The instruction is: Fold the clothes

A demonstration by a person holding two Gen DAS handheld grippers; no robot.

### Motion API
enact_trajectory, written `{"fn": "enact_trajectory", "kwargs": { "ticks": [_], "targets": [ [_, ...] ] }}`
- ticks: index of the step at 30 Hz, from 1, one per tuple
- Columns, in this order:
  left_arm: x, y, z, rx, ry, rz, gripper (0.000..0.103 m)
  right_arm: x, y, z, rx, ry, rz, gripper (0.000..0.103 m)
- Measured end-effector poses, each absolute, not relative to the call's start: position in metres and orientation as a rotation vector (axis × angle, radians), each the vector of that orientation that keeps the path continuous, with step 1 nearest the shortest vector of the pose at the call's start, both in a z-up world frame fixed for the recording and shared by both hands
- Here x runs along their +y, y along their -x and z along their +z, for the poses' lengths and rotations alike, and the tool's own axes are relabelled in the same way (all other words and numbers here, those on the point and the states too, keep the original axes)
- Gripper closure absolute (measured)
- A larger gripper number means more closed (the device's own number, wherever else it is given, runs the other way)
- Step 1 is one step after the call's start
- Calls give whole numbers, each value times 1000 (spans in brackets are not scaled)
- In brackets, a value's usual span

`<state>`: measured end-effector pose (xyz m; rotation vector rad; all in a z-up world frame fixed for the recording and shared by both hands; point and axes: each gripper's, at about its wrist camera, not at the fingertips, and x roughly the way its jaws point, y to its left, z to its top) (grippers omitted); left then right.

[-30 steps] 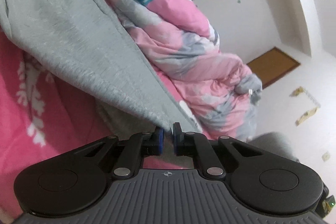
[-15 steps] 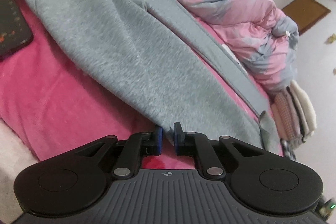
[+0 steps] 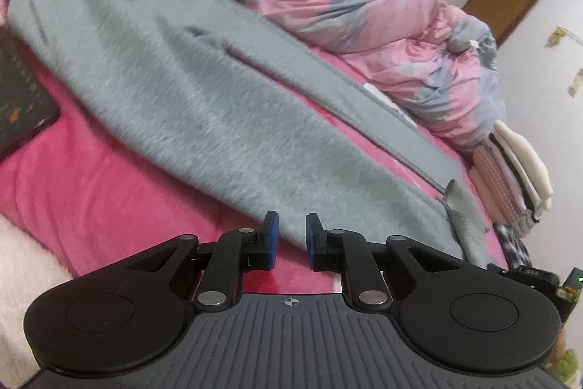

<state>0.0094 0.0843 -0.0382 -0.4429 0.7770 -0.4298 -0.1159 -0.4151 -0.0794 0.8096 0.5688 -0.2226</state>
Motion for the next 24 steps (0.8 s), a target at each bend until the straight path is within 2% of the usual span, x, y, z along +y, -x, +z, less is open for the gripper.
{"fn": "enact_trajectory", "kwargs": {
  "ticks": [5, 7, 9, 15, 19, 21, 22, 24],
  "targets": [
    [66, -19, -43, 789, 451, -483, 89, -417, 194, -60, 252, -884, -300, 99],
    [60, -22, -48, 807, 438, -505, 89, -420, 233, -65, 184, -938, -372, 98],
    [55, -25, -52, 823, 426, -524, 89, -418, 258, -78, 213, -990, -422, 98],
    [58, -24, -57, 852, 414, -541, 89, -409, 293, -94, 314, -1019, -638, 87],
    [69, -20, -55, 852, 413, -521, 88, -413, 282, -61, 224, -884, -679, 83],
    [77, -17, -53, 846, 428, -496, 86, -402, 242, -42, 252, -753, -570, 76],
    [81, -16, -52, 843, 435, -483, 84, -397, 223, -32, 265, -687, -516, 68],
    [90, -13, -50, 838, 449, -458, 84, -378, 172, -14, 313, -564, -361, 64]
  ]
}}
